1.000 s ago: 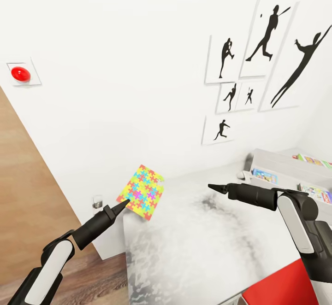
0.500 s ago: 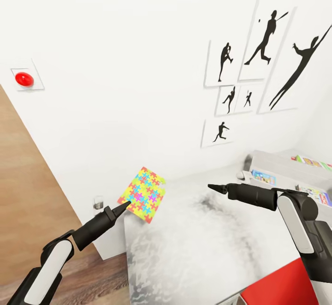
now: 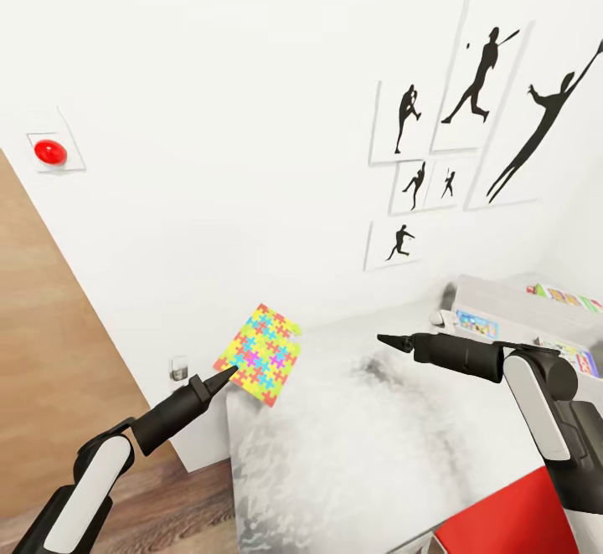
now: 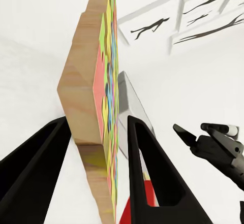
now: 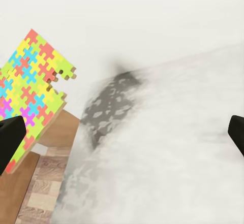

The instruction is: Put all the toys in the child's room - the three board games (two on the bed and one on the table), the two jigsaw puzzles on the table, and the tennis ball on the table - inside the toy box on the table in the child's room.

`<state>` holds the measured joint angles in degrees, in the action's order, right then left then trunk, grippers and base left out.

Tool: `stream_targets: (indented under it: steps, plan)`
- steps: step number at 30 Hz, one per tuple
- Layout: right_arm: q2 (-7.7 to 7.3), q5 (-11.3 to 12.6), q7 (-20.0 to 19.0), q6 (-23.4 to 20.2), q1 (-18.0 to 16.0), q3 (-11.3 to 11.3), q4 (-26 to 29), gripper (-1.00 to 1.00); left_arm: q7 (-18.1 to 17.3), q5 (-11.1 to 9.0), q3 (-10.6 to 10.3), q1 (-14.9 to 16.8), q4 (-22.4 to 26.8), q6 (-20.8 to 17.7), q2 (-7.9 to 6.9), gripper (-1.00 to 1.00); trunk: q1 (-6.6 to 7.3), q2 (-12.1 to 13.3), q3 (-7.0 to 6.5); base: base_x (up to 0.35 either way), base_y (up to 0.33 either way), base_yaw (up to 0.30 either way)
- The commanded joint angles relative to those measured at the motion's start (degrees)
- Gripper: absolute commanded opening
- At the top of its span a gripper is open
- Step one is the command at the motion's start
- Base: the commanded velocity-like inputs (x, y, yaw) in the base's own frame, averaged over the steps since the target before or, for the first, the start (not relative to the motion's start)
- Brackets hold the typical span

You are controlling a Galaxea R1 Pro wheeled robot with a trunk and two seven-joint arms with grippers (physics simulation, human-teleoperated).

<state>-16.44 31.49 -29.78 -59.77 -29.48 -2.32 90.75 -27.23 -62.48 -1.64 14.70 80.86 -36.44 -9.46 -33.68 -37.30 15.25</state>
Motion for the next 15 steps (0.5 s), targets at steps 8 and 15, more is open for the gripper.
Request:
stream_targets:
  steps: [8, 15]
  plan:
    - [0.04, -0.47, -0.54, -0.23, -0.06, -0.07, 0.03, 1.0, 0.13, -0.31, 0.04, 0.04, 0.0, -0.37, -0.07, -1.0, 1.75, 3.15, -1.36, 0.0, 0.0, 0.0]
    - [0.01, -0.47, -0.54, -0.23, -0.06, -0.06, 0.04, 1.0, 0.16, -0.17, 0.06, 0.06, 0.0, -0.35, -0.1, -1.0, 3.28, 5.96, -2.61, 0.0, 0.0, 0.0]
